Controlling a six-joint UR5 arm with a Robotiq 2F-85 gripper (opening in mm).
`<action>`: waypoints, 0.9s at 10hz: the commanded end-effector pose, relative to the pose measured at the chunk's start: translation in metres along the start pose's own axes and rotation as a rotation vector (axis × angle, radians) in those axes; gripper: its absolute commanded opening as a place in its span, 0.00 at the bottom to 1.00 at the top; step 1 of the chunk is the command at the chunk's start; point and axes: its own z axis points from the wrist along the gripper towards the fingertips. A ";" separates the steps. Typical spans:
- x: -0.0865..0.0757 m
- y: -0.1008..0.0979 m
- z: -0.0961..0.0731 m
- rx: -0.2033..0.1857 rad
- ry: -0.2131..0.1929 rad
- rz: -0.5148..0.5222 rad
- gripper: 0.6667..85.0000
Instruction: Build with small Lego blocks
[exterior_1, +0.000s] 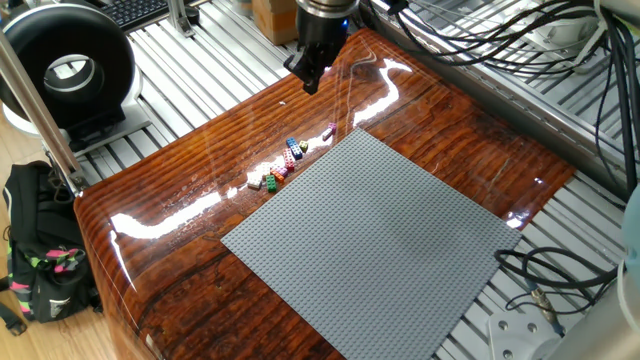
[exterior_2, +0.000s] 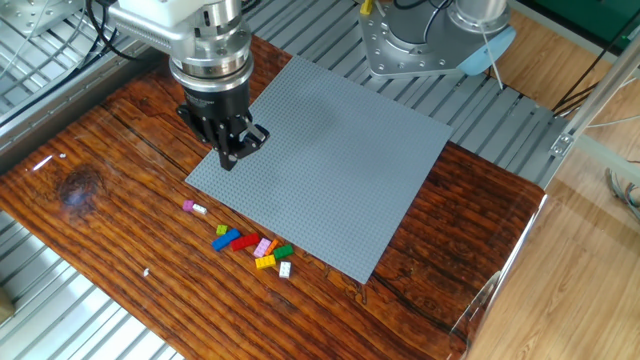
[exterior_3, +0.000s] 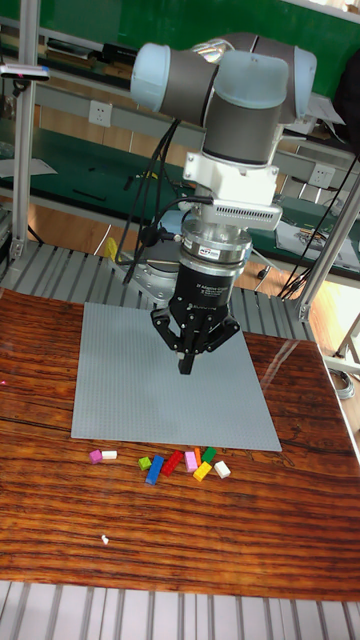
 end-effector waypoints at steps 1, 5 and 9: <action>-0.003 0.006 0.013 -0.006 -0.014 -0.003 0.02; 0.015 0.013 0.019 -0.019 0.051 -0.072 0.02; 0.006 0.017 0.024 -0.012 0.008 -0.089 0.02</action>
